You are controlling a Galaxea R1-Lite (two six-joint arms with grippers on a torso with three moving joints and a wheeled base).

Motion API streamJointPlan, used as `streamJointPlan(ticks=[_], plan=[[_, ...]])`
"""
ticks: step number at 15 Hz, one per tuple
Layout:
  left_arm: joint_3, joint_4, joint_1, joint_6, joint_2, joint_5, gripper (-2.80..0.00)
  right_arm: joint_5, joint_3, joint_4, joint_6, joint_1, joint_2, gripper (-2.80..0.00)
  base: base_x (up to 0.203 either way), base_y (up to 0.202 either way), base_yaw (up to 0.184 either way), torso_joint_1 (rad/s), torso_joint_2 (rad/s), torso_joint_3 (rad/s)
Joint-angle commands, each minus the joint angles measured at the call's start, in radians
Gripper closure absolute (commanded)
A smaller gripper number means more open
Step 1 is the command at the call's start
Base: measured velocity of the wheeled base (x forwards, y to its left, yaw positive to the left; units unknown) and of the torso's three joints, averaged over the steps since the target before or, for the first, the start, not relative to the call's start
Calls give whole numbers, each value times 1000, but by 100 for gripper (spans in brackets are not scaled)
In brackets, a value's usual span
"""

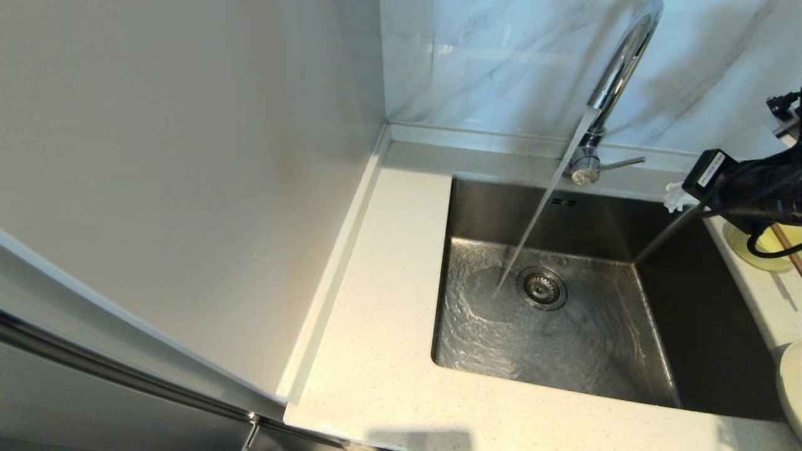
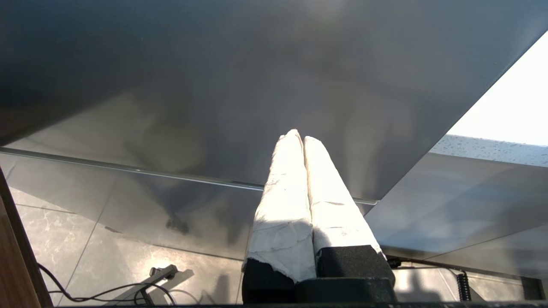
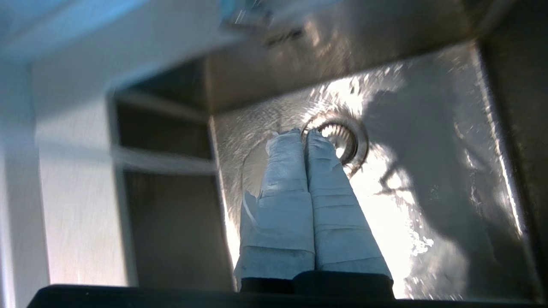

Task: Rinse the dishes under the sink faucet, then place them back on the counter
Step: Turn off the faucet

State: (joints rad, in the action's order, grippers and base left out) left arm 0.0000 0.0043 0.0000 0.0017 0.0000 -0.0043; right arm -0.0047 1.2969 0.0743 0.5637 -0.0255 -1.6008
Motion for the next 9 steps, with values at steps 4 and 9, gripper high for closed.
streamJointPlan(ticks=[4,9], plan=[[0,0,0,0,0,0,0,-193,238,178,95,25,-204,0,0,0,0,0,0,0],[0,0,0,0,0,1,0,-327,360,196,78,100,-311,0,0,0,0,0,0,0]])
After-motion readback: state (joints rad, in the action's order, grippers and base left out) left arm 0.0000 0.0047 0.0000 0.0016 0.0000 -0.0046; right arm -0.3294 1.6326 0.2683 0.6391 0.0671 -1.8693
